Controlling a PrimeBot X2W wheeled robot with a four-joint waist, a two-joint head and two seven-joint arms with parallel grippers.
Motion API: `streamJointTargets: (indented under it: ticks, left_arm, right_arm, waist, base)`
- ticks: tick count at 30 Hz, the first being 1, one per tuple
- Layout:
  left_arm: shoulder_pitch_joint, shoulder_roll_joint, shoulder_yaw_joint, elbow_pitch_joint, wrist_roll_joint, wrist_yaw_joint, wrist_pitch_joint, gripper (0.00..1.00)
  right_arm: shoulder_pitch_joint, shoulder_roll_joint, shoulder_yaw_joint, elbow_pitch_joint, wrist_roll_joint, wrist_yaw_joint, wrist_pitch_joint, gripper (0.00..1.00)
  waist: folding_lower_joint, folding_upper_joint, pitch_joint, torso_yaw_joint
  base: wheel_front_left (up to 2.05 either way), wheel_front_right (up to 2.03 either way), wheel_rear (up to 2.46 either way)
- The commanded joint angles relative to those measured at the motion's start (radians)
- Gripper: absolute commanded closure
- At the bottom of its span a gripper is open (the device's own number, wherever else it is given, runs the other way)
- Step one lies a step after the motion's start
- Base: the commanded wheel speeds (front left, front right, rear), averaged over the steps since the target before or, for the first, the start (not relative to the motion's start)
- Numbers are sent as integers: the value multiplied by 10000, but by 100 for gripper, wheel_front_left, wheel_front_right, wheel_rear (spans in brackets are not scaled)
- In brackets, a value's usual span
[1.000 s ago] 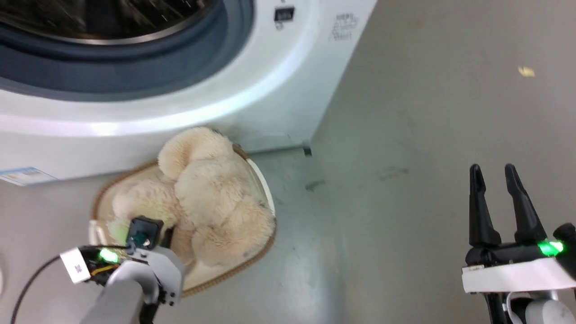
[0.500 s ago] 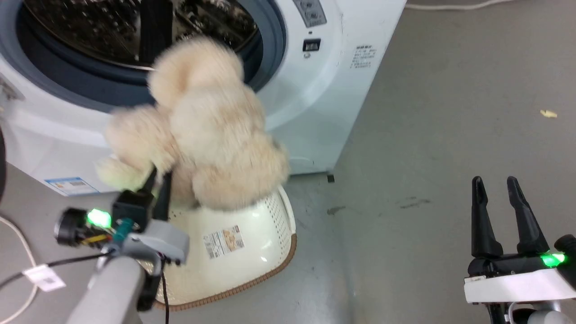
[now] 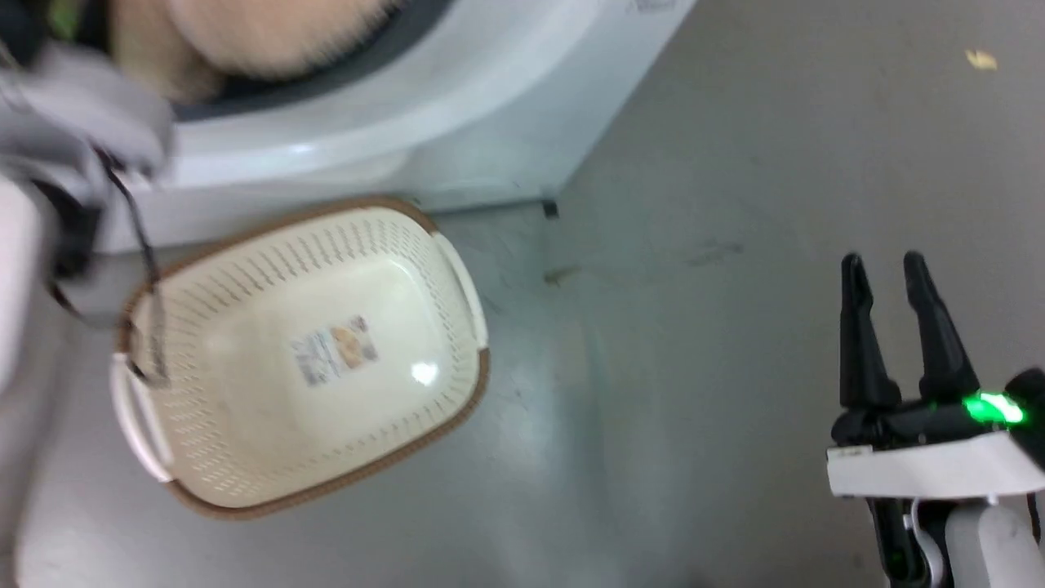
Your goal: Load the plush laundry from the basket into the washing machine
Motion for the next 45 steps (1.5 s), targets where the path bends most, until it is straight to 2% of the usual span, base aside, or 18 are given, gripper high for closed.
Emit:
streamJointTargets:
  ticks: [1,6,9,11,19,20,21,25,30,32,33,37,38,40,41,42,43,45]
  left_arm:
    - [-949,227,5,126,128,-210,456,100]
    - [-3366,777,-229,1549,580,-860,1609,100]
    - [-4479,842,-392,2805,795,-1076,2056,100]
    - [-6017,812,-986,4567,1308,-1574,2391,100]
    - [-6727,427,-1409,6048,1334,-1873,2128,100]
    - [-6736,378,-1409,6171,1317,-1829,1973,82]
    - [-6715,332,-1428,6298,1313,-1797,1814,0]
    - [-6344,225,-1458,6743,1208,-1719,999,0]
    - [-5153,-277,-1191,7165,587,-1579,-492,0]
    - [-4877,-386,-1155,7218,454,-1608,-738,0]
    - [-4194,-654,-1144,7289,250,-1635,-1318,0]
    - [-3048,-1108,-1033,7265,-160,-1636,-2145,0]
    - [-2183,-1393,-994,7104,-359,-1569,-2544,0]
    - [-1724,-1549,-939,6993,-508,-1556,-2663,0]
    - [-801,-1836,-841,6637,-750,-1491,-2826,0]
    - [-801,-1836,-841,6637,-750,-1491,-2826,0]
    - [132,-2087,-698,6144,-983,-1375,-2900,0]
    - [636,-2247,-618,5837,-1105,-1301,-2918,0]
  right_arm:
    - [-285,-14,57,-18,212,6,-44,0]
    - [-714,-14,353,9,656,6,-44,0]
    - [-814,-14,533,48,849,6,-44,0]
    - [-926,-14,736,131,1062,6,-44,0]
    - [-971,-14,679,209,1028,6,-44,0]
    - [-968,-14,627,215,993,6,-44,0]
    - [-961,-14,563,217,953,6,-44,0]
    - [-887,-14,393,218,687,6,-44,0]
    - [-643,-14,-385,322,188,6,-44,0]
    - [-599,-14,-492,345,133,6,-44,0]
    - [-514,-14,-578,324,-195,6,-44,0]
    - [-313,-14,-684,306,-482,6,-44,0]
    - [-170,-14,-742,297,-691,6,-44,0]
    - [-87,-14,-778,289,-756,6,-44,0]
    - [99,-14,-826,250,-946,6,-44,0]
    - [99,-14,-826,250,-946,6,-44,0]
    - [300,-14,-814,222,-1157,6,-44,0]
    - [416,-14,-822,222,-1260,6,-44,0]
  waist:
    - [-2,0,1109,-785]
    - [-2,0,1971,-1373]
    - [-2,0,2268,-1599]
    - [-2,0,2596,-1856]
    - [-2,0,2574,-1781]
    - [-2,0,2515,-1742]
    - [-2,0,2439,-1695]
    - [-2,0,1915,-1547]
    - [-2,0,779,-971]
    - [-2,0,580,-859]
    - [-2,0,36,-570]
    - [-2,0,-781,-179]
    - [-2,0,-1367,63]
    - [-2,0,-1637,176]
    - [-2,0,-2130,414]
    - [-2,0,-2130,414]
    - [-2,0,-2546,631]
    - [-2,0,-2764,761]
  base:
    - [0,0,0]
    - [0,0,0]
    - [0,0,0]
    - [0,0,0]
    - [0,0,0]
    - [0,0,0]
    - [0,0,0]
    - [0,0,0]
    - [0,0,0]
    - [0,0,0]
    - [0,0,0]
    - [0,0,0]
    - [0,0,0]
    - [0,0,0]
    - [0,0,0]
    - [0,0,0]
    - [0,0,0]
    - [0,0,0]
